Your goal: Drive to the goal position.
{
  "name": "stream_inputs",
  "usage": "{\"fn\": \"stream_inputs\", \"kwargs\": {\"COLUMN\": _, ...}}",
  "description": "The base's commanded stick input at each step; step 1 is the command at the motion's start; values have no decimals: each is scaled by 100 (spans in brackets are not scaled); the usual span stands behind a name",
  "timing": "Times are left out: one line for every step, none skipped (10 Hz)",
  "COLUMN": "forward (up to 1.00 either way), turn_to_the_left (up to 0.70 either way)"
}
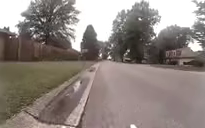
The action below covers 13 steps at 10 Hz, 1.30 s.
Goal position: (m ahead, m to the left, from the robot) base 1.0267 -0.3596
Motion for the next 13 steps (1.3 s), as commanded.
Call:
{"fn": "stream_inputs", "kwargs": {"forward": 70, "turn_to_the_left": 0}}
{"fn": "stream_inputs", "kwargs": {"forward": 70, "turn_to_the_left": 0}}
{"fn": "stream_inputs", "kwargs": {"forward": 70, "turn_to_the_left": 0}}
{"fn": "stream_inputs", "kwargs": {"forward": 70, "turn_to_the_left": 0}}
{"fn": "stream_inputs", "kwargs": {"forward": 70, "turn_to_the_left": 0}}
{"fn": "stream_inputs", "kwargs": {"forward": 70, "turn_to_the_left": 0}}
{"fn": "stream_inputs", "kwargs": {"forward": 70, "turn_to_the_left": 0}}
{"fn": "stream_inputs", "kwargs": {"forward": 70, "turn_to_the_left": 0}}
{"fn": "stream_inputs", "kwargs": {"forward": 70, "turn_to_the_left": 0}}
{"fn": "stream_inputs", "kwargs": {"forward": 70, "turn_to_the_left": 0}}
{"fn": "stream_inputs", "kwargs": {"forward": 70, "turn_to_the_left": 0}}
{"fn": "stream_inputs", "kwargs": {"forward": 70, "turn_to_the_left": 0}}
{"fn": "stream_inputs", "kwargs": {"forward": 70, "turn_to_the_left": 0}}
